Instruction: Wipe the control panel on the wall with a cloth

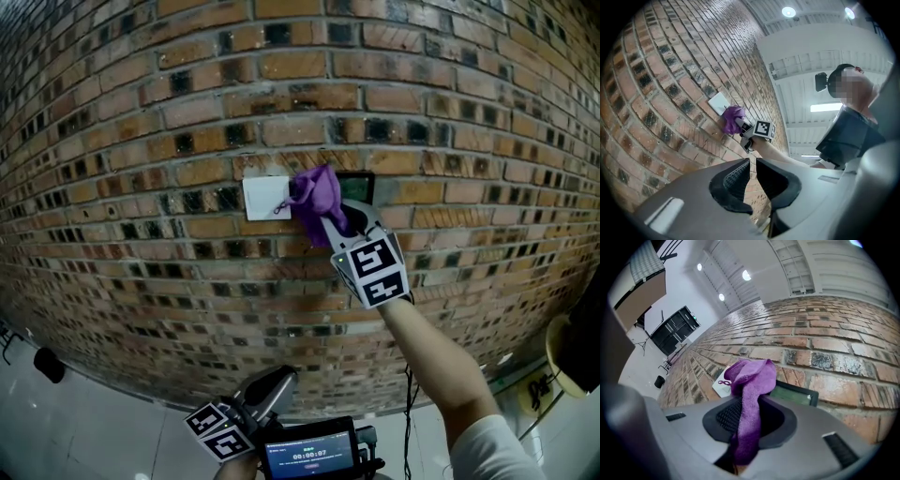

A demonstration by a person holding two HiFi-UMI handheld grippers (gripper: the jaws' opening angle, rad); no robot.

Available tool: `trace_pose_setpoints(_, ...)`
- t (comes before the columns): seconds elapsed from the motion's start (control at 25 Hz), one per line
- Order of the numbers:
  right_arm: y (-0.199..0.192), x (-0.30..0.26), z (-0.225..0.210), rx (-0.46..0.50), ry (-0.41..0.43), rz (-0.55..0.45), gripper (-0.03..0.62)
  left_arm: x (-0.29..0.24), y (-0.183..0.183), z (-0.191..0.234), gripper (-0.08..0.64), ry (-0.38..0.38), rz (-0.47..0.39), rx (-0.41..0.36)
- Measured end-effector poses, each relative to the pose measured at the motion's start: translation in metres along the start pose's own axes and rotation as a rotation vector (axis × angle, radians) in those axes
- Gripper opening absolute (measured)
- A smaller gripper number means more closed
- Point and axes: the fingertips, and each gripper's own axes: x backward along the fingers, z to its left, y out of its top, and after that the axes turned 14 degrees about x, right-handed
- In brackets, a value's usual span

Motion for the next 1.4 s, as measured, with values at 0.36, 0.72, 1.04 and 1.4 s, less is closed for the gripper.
trace_pose_setpoints(0.36, -0.01, 0.021, -0.028, 0.003, -0.054, 0.019, 0.086, -0.012, -0.009, -0.008, 0.031, -0.03, 0.03, 0.008)
trace_pose_setpoints(0.72, -0.025, 0.038, -0.046, 0.009, -0.087, 0.05, 0.086, -0.02, -0.017, -0.014, 0.031, -0.045, 0.047, 0.011)
trace_pose_setpoints(1.04, -0.039, 0.05, -0.061, 0.004, -0.113, 0.077, 0.086, -0.028, -0.023, -0.017, 0.031, -0.059, 0.067, 0.02)
trace_pose_setpoints(1.4, -0.052, 0.065, -0.079, 0.008, -0.142, 0.103, 0.086, -0.036, -0.026, -0.022, 0.031, -0.069, 0.083, 0.015)
